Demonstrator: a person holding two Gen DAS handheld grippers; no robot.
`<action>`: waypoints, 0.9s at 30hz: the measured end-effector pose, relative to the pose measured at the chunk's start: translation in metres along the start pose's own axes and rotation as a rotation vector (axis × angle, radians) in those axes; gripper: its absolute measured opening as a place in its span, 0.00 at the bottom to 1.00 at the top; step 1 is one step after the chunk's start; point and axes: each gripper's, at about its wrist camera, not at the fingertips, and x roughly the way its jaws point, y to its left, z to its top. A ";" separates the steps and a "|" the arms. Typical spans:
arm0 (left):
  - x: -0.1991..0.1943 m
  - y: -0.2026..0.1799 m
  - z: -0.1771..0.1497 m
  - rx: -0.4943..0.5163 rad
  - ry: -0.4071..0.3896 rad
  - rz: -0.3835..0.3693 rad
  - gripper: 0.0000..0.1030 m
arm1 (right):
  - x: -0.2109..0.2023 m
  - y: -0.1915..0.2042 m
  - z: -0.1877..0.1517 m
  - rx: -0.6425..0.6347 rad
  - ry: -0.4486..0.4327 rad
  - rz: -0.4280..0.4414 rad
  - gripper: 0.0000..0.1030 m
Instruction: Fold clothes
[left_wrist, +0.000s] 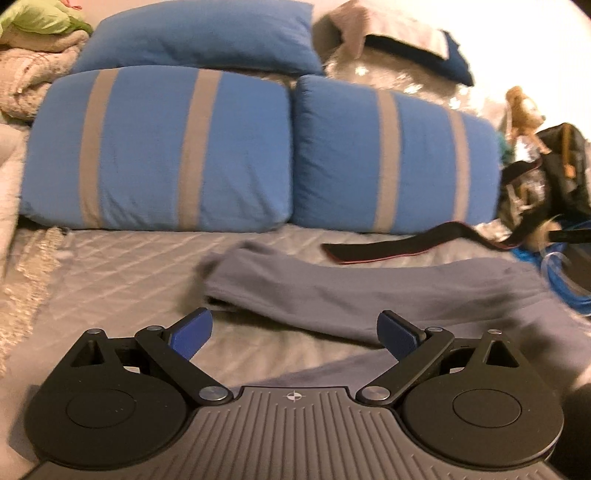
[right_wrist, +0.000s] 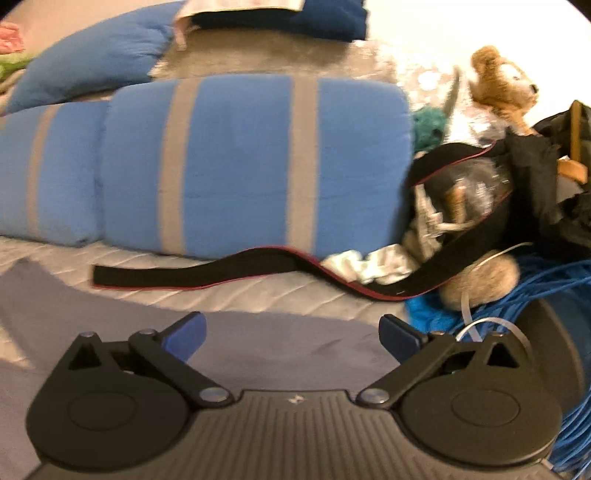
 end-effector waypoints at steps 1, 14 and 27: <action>0.007 0.004 -0.001 0.011 0.009 0.020 0.95 | -0.004 0.007 -0.003 -0.002 0.003 0.018 1.00; 0.080 0.049 -0.006 0.085 0.097 0.158 0.94 | -0.012 0.092 -0.052 -0.032 0.066 0.206 1.00; 0.138 0.062 0.002 0.076 0.134 0.168 0.76 | -0.007 0.130 -0.055 -0.117 0.063 0.266 1.00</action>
